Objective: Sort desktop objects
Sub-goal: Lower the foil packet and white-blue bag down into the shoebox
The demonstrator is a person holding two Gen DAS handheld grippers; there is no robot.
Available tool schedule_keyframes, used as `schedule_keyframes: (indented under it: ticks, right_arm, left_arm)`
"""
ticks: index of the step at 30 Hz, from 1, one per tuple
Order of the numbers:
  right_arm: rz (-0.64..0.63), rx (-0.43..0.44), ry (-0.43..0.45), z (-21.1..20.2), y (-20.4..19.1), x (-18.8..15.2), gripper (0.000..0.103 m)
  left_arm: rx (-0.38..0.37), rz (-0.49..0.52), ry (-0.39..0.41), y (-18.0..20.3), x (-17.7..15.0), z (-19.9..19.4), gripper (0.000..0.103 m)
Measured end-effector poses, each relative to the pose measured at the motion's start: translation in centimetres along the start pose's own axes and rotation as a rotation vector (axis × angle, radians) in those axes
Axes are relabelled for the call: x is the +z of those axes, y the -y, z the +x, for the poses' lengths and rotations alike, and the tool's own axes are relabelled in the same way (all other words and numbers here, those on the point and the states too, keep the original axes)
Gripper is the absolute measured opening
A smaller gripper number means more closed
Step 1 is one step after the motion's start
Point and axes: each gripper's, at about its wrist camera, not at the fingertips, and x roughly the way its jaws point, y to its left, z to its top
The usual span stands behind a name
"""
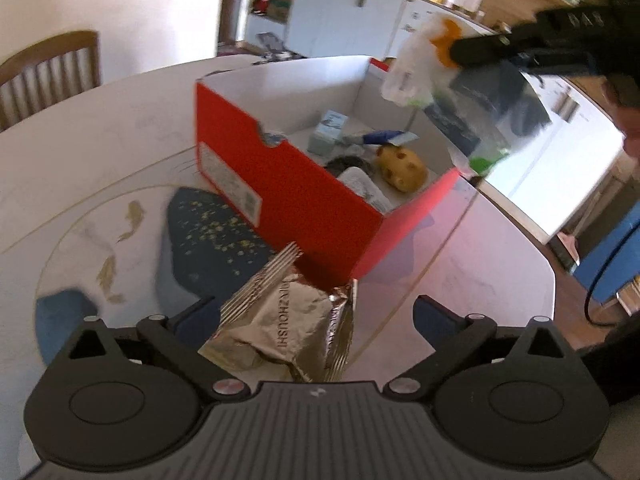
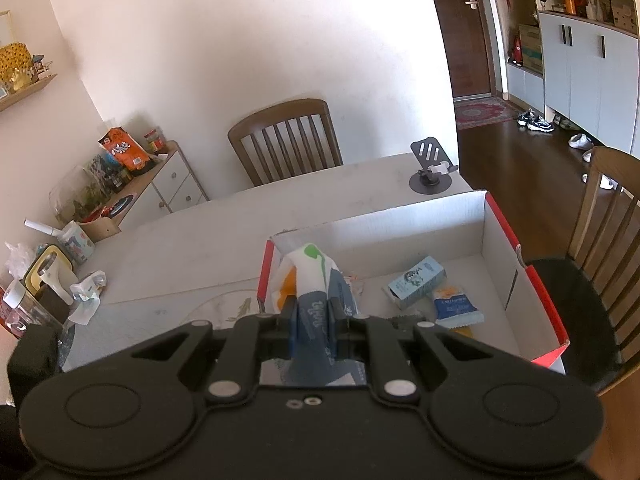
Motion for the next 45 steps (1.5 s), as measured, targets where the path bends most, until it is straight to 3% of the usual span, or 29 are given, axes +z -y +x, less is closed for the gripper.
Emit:
schedule_keyframes:
  ticks: [12,21,26,28,35,36,38,45]
  right_arm:
    - [-0.029,-0.007,-0.01,0.3,0.0,1.0,0.013]
    - [-0.029,-0.018,-0.019,0.5,0.5,1.3,0.013]
    - [-0.025,-0.022,-0.018,0.7,0.7,1.4,0.013]
    - [-0.025,-0.022,-0.018,0.8,0.7,1.4,0.013]
    - [-0.026,-0.019,-0.02,1.0,0.9,1.6,0.013]
    - [-0.026,-0.018,-0.02,1.1,0.9,1.6,0.013]
    - [-0.026,-0.016,-0.02,1.2,1.0,1.6,0.013]
    - [-0.027,-0.012,-0.019,1.3,1.0,1.7,0.013]
  left_arm:
    - [-0.004,0.205,-0.032,1.0,0.6,4.7,0.103]
    - [0.007,0.23,-0.115,-0.1,-0.2,7.2,0.103]
    - [0.021,0.187,-0.082,-1.0,-0.5,6.7,0.102]
    - [0.014,0.177,-0.078,-1.3,-0.7,6.5,0.093]
    - [0.013,0.124,-0.056,-2.0,-1.0,5.7,0.08]
    - [0.017,0.122,-0.049,-1.8,-1.1,5.6,0.077]
    - [-0.007,0.102,-0.04,-1.6,-1.2,5.2,0.059]
    - [0.019,0.052,-0.009,-0.2,-1.4,4.4,0.048]
